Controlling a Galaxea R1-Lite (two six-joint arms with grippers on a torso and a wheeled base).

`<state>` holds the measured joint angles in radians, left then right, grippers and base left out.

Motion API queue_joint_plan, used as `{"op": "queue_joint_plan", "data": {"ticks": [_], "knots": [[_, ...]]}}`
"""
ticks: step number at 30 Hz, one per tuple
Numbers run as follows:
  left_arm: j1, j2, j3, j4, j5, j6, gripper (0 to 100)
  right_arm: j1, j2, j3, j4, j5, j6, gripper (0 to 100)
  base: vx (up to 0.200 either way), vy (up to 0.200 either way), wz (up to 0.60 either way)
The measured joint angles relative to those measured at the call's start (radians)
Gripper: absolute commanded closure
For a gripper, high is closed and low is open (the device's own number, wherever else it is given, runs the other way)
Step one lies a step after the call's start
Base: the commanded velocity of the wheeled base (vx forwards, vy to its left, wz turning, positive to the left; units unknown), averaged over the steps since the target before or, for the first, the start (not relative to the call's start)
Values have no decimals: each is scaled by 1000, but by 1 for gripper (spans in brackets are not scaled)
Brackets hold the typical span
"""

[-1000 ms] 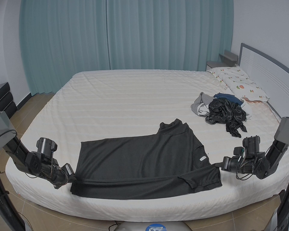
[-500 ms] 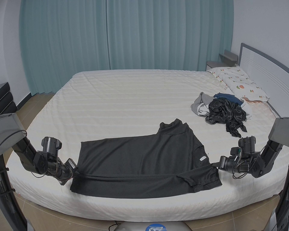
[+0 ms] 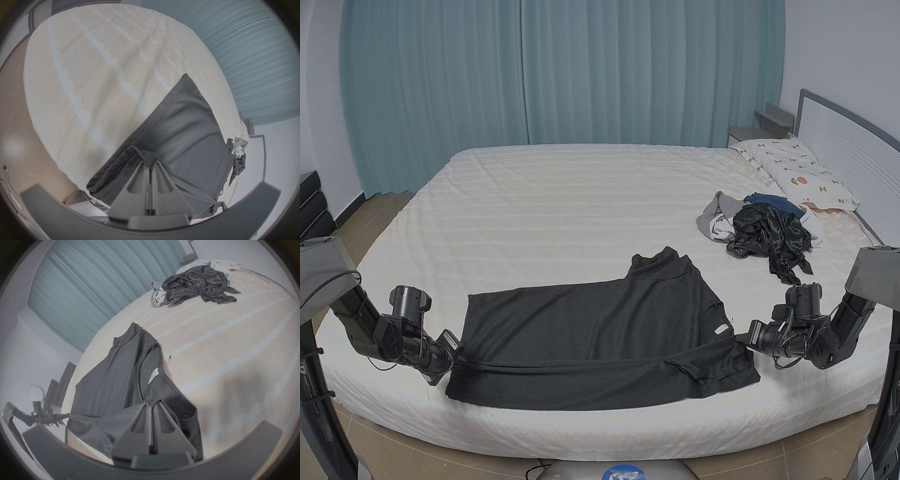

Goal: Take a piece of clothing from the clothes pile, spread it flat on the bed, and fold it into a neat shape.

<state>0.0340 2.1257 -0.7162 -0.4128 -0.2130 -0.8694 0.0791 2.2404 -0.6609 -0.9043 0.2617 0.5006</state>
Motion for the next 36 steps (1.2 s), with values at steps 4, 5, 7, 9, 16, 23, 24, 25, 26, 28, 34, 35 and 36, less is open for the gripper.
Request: {"op": "queue_joint_plan", "data": {"ticks": [4, 5, 7, 9, 16, 23, 24, 25, 26, 28, 34, 35, 36], "knots": [[0, 1, -1, 0, 0, 0, 100, 0, 15, -6, -5, 1, 7, 100, 0, 0, 0], [0, 1, -1, 0, 0, 0, 100, 0, 18, -7, -5, 1, 8, 100, 0, 0, 0], [-1, 1, -1, 0, 0, 0, 100, -1, 24, -7, -6, 1, 8, 0, 0, 0, 0], [-1, 2, 0, 1, 0, 0, 0, -1, 30, -7, -6, 1, 8, 0, 0, 0, 0], [-7, 2, 1, 2, 1, 0, 0, -2, 38, -6, -7, 5, 11, 0, 0, 0, 0], [-5, 0, -12, 0, 85, -33, 0, -20, -3, 27, -16, 6, 54, 0, 0, 0, 0], [-5, -4, -19, 0, 92, -56, 0, -26, -19, 40, -29, 7, 81, 0, 0, 0, 0], [-4, -7, -23, 0, 95, -68, 0, -29, -28, 49, -36, 6, 96, 0, 0, 0, 0], [-3, -13, -27, 0, 96, -82, 0, -33, -40, 64, -51, 7, 118, 0, 0, 0, 0], [-3, -27, -31, 0, 94, -98, 0, -36, -59, 93, -82, 6, 152, 0, 0, 0, 0], [-30, -97, -21, 13, 83, -134, 0, -42, -106, 223, -237, 6, 238, 0, 0, 0, 0], [-36, -101, -19, 13, 83, -137, 0, -42, -107, 230, -245, 6, 241, 0, 0, 0, 0], [-51, -112, -11, 14, 81, -142, 0, -42, -108, 251, -266, 6, 251, 0, 0, 0, 0]]}}
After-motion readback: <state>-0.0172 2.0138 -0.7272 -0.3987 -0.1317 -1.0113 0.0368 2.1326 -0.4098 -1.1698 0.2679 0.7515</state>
